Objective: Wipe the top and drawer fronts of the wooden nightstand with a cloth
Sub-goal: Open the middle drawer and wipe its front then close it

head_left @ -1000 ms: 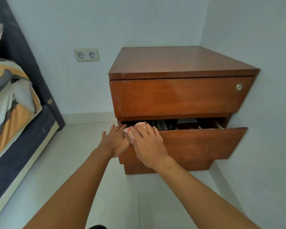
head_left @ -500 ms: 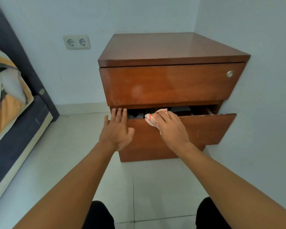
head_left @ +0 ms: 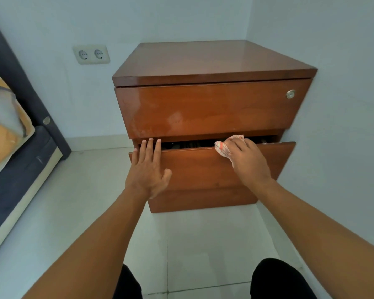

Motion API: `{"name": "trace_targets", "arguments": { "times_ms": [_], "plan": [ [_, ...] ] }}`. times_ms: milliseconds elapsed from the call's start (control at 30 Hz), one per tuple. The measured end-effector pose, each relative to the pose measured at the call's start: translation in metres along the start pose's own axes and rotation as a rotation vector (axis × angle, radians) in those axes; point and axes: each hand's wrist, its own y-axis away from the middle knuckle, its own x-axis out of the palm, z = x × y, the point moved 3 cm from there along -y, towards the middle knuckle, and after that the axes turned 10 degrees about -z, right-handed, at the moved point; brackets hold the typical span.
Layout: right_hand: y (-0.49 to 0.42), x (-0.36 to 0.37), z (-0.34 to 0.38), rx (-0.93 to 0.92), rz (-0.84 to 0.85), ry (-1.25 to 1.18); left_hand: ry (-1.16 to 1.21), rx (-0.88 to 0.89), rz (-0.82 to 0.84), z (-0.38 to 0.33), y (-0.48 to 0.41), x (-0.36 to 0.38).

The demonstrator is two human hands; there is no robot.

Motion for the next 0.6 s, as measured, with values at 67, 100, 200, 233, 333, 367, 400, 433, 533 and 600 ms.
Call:
{"name": "trace_targets", "arguments": {
  "times_ms": [67,100,200,233,333,367,400,433,533,600],
  "plan": [
    [0.004,-0.001,-0.020,0.011,-0.021,0.004,0.001,0.007,-0.017,0.001,0.001,0.002],
    [0.007,-0.002,-0.031,0.016,-0.033,0.009,-0.001,0.011,-0.015,0.001,0.001,0.002],
    [0.013,-0.005,-0.064,0.007,-0.033,0.049,0.000,0.017,0.003,0.002,0.000,0.001],
    [0.016,-0.006,-0.077,0.023,-0.042,0.060,0.003,0.016,0.009,0.002,0.000,0.000],
    [0.021,-0.012,-0.119,0.111,-0.018,0.078,0.002,0.016,0.018,0.004,-0.002,0.000],
    [0.023,-0.015,-0.129,0.160,-0.002,0.058,0.001,0.017,0.017,0.004,-0.001,0.000],
    [0.025,-0.015,-0.135,0.202,0.013,0.048,0.000,0.016,0.015,0.004,-0.001,0.001],
    [0.026,-0.016,-0.137,0.231,0.024,0.049,-0.001,0.015,0.015,0.004,-0.001,0.002],
    [0.023,-0.014,-0.131,0.304,0.026,0.043,0.000,0.004,0.038,0.003,-0.005,0.002],
    [0.019,-0.017,-0.125,0.346,0.038,0.041,-0.007,0.001,0.078,0.003,-0.008,-0.002]
  ]
}}
